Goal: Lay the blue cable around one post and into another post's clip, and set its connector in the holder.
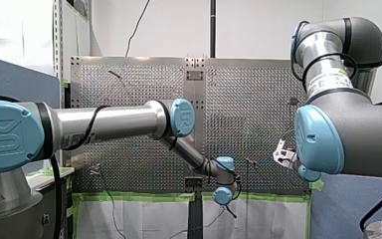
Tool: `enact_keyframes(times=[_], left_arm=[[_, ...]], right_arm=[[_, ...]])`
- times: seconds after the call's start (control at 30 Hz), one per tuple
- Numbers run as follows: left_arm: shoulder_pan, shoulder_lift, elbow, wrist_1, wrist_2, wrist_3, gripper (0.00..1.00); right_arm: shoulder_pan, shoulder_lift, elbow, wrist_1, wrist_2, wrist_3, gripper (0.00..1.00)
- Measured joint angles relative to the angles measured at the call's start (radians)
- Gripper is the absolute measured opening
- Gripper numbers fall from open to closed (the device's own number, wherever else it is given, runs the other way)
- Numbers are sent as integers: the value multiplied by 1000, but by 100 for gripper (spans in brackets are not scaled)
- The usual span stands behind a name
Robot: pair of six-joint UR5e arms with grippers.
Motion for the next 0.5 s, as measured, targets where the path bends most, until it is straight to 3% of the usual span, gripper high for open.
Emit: enact_keyframes(times=[0.17,0.5], left_arm=[[14,26,-36,-11,-41,42,100],[42,110,-121,64,-127,127,100]], right_arm=[[-4,0,0,0,0,2,0],[-7,1,0,0,0,7,0]])
